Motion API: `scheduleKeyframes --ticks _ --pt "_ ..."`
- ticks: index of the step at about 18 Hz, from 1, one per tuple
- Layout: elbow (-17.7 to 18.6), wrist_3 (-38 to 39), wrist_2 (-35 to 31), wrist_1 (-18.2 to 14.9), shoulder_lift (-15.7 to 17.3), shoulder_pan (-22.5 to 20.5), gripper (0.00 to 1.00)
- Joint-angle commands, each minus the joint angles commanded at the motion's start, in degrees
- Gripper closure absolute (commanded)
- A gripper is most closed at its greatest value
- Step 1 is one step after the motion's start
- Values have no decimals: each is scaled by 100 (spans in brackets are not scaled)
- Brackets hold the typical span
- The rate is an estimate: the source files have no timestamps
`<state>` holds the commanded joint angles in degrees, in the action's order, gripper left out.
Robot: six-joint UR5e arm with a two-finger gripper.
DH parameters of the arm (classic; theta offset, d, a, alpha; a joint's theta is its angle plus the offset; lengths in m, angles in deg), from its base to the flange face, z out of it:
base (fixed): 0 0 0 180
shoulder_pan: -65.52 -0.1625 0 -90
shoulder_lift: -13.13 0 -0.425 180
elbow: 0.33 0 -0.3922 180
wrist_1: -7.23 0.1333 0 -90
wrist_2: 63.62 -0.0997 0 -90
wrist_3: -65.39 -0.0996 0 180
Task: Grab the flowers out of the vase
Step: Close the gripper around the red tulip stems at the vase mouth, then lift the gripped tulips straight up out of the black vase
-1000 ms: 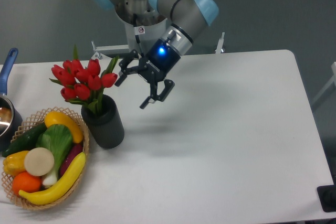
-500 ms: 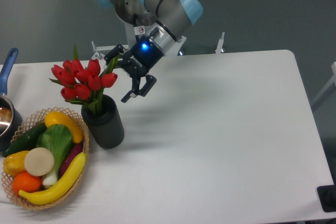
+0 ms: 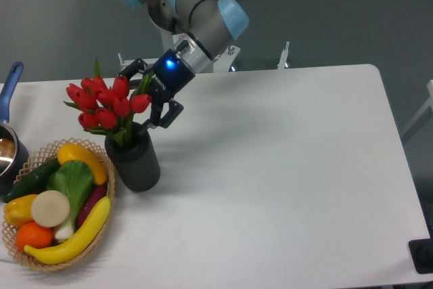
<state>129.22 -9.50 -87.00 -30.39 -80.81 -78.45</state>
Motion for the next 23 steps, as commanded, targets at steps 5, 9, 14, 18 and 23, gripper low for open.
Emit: scheduleKeyframes --ticks 5,9,14,18,23 --pt "-159 27 0 0 -80 0 29" --pt "-212 35 -9 -17 -89 -17 89" --pt "-273 281 9 -18 -27 -61 95" --pt "-624 877 158 -18 61 -70 95" --pt "-844 1309 185 -35 157 -79 95"
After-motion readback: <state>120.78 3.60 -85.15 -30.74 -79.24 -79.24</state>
